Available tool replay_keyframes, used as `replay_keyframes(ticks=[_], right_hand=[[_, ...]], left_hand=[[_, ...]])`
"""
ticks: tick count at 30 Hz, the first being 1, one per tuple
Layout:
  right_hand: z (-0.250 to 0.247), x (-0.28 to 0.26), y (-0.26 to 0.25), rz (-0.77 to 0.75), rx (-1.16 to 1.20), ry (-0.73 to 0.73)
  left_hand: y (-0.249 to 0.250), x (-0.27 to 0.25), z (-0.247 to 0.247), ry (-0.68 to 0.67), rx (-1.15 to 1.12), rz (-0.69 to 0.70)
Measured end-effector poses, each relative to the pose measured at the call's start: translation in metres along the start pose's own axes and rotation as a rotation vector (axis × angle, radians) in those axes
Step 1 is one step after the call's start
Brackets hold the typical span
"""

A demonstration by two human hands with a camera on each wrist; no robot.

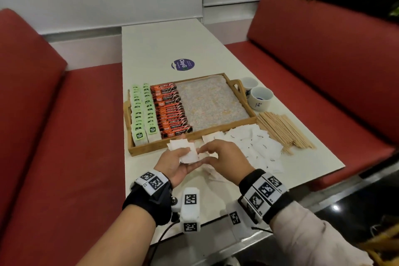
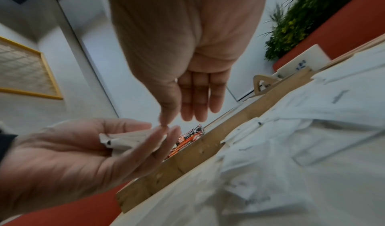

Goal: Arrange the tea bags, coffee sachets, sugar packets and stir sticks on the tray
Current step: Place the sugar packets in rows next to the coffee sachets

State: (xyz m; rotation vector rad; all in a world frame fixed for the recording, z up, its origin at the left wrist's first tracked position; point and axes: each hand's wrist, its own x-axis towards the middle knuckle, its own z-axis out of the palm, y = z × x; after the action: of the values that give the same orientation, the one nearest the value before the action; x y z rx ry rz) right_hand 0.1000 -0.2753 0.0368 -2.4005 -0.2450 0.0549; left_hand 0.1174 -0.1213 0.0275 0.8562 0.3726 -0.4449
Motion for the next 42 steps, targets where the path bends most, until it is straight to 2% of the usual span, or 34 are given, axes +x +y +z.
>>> replay_keyframes(ticks=[2,5,8,21,28,31,33,35,37,42], right_hand=[[0.001,-0.002,0.009,0.092,-0.112,0.008],[0.01,-0.008,0.023,0.159,-0.325,-0.118],[0.022,-0.013,0.028,0.153,-0.489,-0.187],[0.027,-0.017,0.004,0.083,-0.808,-0.229],[0.016,-0.014,0.0,0.066,-0.735,-0.115],[0.014,-0.012,-0.007,0.02,-0.592,0.126],[0.013,-0.011,-0.013,-0.095,-0.467,0.365],[0.018,-0.009,-0.014,-0.245,-0.383,0.503],[0.02,-0.007,-0.019,-0.322,-0.32,0.492],[0.011,0.003,-0.02,-0.356,-0.361,0.348]], left_hand=[[-0.001,0.001,-0.003,0.02,-0.011,-0.005],[-0.003,-0.001,-0.005,0.024,-0.003,-0.016],[-0.006,-0.005,-0.008,0.016,0.009,-0.032],[-0.011,-0.019,-0.02,0.019,-0.021,-0.057],[-0.01,-0.024,-0.021,0.044,-0.044,-0.068],[-0.007,-0.023,-0.019,0.038,-0.071,-0.07],[-0.003,-0.022,-0.016,0.024,-0.102,-0.07],[0.0,-0.021,-0.011,-0.018,-0.108,-0.077],[0.005,-0.022,-0.004,-0.085,-0.099,-0.084],[0.017,-0.013,0.007,-0.178,-0.152,-0.05]])
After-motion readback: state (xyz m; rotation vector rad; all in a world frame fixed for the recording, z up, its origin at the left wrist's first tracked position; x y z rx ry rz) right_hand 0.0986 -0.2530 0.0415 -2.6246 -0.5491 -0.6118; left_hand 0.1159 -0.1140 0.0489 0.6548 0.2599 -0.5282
